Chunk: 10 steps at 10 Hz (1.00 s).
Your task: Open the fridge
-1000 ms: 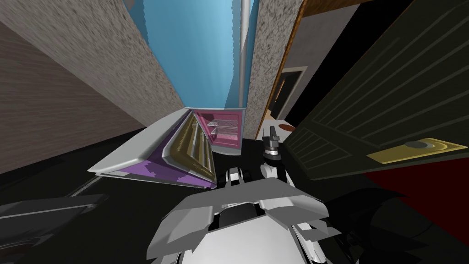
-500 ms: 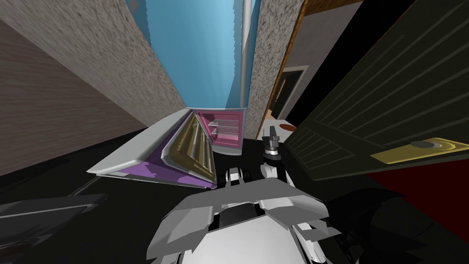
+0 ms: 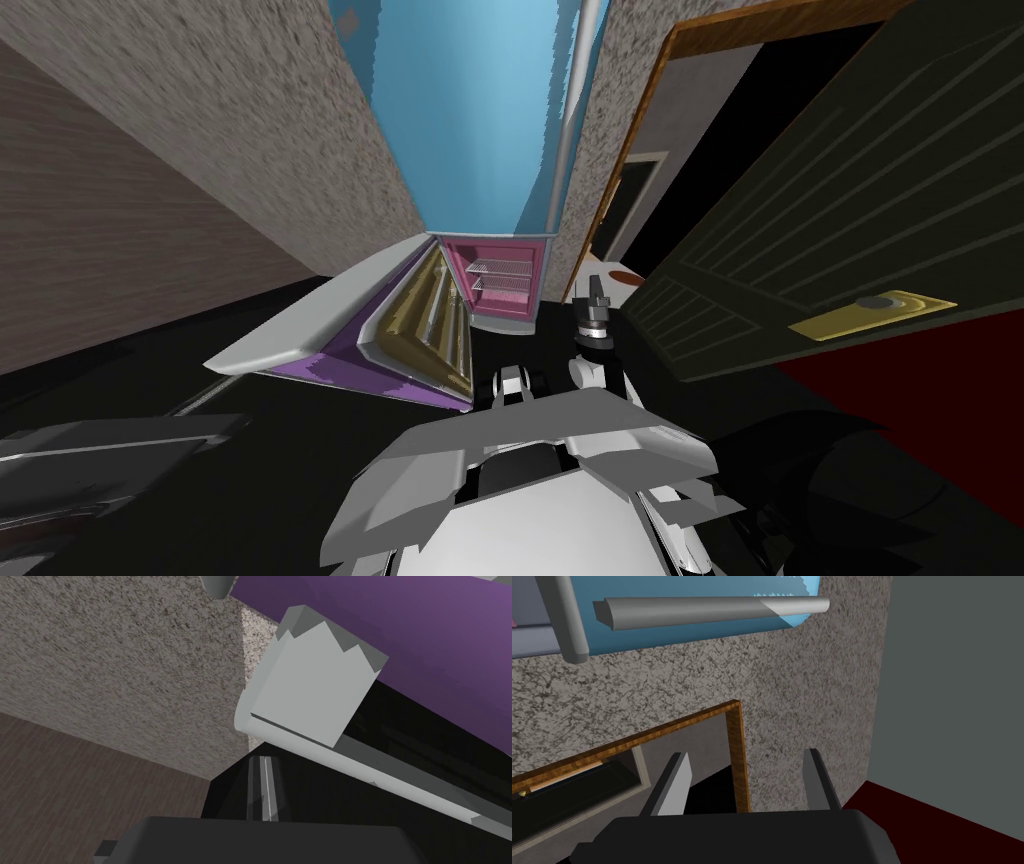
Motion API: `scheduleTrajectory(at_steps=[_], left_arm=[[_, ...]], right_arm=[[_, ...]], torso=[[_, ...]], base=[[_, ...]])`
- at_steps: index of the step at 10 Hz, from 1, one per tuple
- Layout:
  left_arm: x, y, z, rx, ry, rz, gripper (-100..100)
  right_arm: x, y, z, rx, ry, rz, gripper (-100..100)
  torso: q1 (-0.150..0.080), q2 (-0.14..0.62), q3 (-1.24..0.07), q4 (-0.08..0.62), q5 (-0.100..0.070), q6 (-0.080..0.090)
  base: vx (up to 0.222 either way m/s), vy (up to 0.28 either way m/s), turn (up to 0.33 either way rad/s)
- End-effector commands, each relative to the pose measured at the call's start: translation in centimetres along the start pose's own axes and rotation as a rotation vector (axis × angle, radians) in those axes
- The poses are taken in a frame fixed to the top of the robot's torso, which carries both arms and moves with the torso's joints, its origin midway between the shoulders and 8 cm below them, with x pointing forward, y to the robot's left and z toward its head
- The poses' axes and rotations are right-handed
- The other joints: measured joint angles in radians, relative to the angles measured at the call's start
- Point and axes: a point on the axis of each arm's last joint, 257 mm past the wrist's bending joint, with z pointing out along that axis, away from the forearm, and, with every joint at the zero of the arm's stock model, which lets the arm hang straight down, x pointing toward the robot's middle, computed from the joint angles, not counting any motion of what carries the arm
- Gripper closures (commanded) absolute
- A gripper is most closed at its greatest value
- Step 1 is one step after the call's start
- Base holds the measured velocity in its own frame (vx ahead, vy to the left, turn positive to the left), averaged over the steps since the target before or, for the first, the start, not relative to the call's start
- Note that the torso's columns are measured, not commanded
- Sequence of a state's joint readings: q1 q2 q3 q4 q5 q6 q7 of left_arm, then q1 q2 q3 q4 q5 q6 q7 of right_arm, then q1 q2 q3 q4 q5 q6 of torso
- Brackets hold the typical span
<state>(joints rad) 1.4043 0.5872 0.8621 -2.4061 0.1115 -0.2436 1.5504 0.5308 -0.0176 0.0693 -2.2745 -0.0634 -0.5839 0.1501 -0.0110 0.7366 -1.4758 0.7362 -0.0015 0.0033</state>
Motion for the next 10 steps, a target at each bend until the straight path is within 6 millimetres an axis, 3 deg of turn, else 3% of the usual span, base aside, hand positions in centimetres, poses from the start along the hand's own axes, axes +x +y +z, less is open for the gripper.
scheduleTrajectory(at_steps=[1,3,7,9,10], left_arm=[[1.5,-0.7,0.1,-0.013,0.036,0.002,-100],[2.8,-1.3,0.0,-0.022,0.061,0.001,-100],[5.4,-2.1,-0.1,-0.049,0.113,-0.001,-100],[6.8,-2.3,-0.2,-0.066,0.14,-0.003,-100],[6.1,-2.3,-0.1,-0.059,0.125,0.0,-100]], right_arm=[[0.0,0.0,0.0,0.0,0.0,0.0,0],[0.0,0.0,0.0,0.0,0.0,0.0,0],[0.0,0.0,0.0,0.0,0.0,0.0,0],[0.0,0.0,0.0,0.0,0.0,0.0,0],[0.0,0.0,0.0,0.0,0.0,0.0,0]], torso=[[-0.003,0.001,0.001,0.0,0.0,0.0],[-0.004,-0.004,-0.003,0.0,-0.003,-0.003],[0.015,0.002,0.001,0.002,0.003,-0.003],[0.011,0.002,0.001,0.002,0.002,-0.003],[0.007,0.004,0.001,0.003,0.0,-0.003]], base=[[0.011,0.155,0.165],[0.077,0.012,0.196],[0.063,0.004,0.141],[0.06,0.033,0.17],[0.024,0.016,0.029]])
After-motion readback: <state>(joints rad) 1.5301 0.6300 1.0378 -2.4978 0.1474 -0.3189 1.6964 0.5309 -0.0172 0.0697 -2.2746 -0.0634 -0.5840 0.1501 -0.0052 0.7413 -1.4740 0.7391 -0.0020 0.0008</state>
